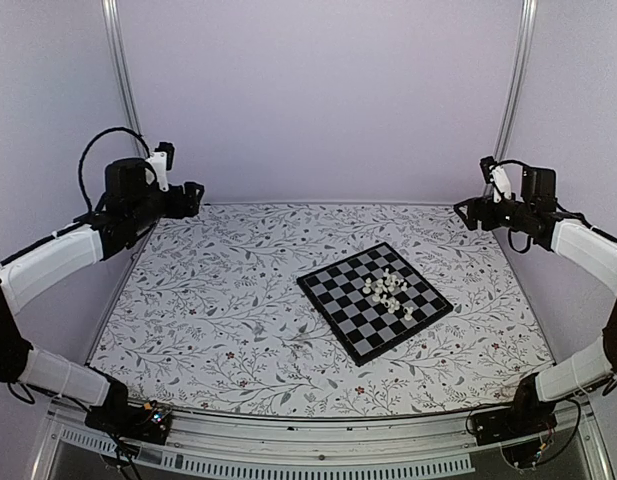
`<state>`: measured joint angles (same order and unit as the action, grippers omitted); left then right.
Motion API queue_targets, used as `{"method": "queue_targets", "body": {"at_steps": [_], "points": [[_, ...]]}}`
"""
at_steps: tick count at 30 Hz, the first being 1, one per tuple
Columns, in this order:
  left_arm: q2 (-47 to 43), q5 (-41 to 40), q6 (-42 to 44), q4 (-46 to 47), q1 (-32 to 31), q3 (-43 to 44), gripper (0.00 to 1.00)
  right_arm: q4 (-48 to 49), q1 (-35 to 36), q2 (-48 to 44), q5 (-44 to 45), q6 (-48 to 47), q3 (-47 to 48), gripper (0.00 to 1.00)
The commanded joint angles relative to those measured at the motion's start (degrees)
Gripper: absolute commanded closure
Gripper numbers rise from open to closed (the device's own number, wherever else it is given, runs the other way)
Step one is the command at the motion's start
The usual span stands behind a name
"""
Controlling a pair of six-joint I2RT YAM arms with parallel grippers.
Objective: Set up the chess pieces on the board
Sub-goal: Adjust the chessboard at the center of the board.
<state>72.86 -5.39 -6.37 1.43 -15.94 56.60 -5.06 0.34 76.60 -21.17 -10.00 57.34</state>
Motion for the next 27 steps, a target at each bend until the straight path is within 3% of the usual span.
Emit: {"method": "queue_targets", "body": {"at_steps": [1,9,16,24,27], "points": [[5.61,8.94,-1.02,-0.12,-0.38,3.51,0.1,2.04,0.04,0.95,1.49,-0.86,-0.81,0.04],[20.03,15.34,-3.44,-6.37,-5.14,13.6,0.02,-9.38,0.05,0.25,-0.61,-12.33,-1.14,0.02],[35.8,20.94,-7.81,-9.63,-8.49,25.33,0.02,-18.33,0.07,-2.32,1.43,-23.22,-6.69,0.04],[50.84,26.56,-9.34,-11.63,-11.76,36.72,0.03,-24.22,0.04,-1.77,3.7,-32.44,-14.28,0.19],[54.77,28.67,-9.34,-12.39,-13.21,39.85,0.03,-24.86,0.08,-1.6,4.13,-35.63,-16.82,0.2]]}}
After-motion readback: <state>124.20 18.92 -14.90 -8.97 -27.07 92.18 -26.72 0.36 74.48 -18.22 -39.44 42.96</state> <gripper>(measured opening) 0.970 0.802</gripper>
